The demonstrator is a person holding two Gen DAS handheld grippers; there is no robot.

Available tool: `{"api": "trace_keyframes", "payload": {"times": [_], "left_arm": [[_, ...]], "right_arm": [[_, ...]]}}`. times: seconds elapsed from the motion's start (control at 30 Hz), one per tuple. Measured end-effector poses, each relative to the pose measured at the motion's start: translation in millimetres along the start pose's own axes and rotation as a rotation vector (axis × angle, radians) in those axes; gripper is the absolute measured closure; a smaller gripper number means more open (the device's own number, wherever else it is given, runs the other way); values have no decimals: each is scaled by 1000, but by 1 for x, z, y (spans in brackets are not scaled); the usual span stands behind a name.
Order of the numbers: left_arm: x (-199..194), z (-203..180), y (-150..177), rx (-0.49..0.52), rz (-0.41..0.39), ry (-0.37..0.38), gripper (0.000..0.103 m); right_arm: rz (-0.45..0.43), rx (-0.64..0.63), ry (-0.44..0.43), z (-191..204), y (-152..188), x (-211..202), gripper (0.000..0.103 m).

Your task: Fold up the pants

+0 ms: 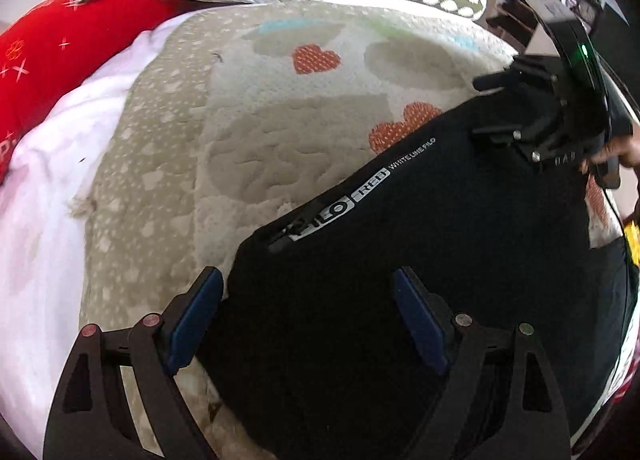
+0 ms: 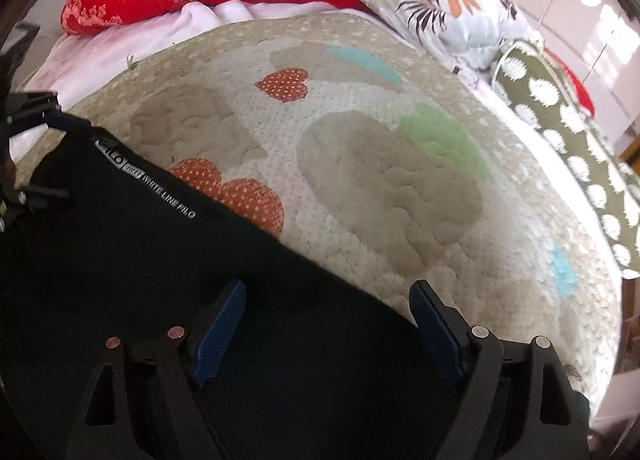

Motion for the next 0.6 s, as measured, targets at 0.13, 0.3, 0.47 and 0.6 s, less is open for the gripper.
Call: {"api": "trace_keyframes", "payload": {"times": [0.13,0.3,0.47,0.6], "left_arm": [[6,-3,-2,0,-3,24,20],[0,-6,-2,-11,-31,37,80],[-30,-24,2,23,-82,24,90],[-78,-35,5,-10,-172,54,90]], "right_arm": [[13,36,-59,3,1,0,43],[8,-43,-47,32,9,-15,95],[-85,-31,34,45,16,-56,96],[-212,19,87,53,31,-121,96]]}}
Point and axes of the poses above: each gripper's, at about its wrist camera, not at the fingertips, and x roughly the way its jaws point, z to its left, y to its underside, the point moved 3 cm from there along x, roughly the way its jaws point, and after that the axes turned 9 degrees about -z, right-handed, at the moved point
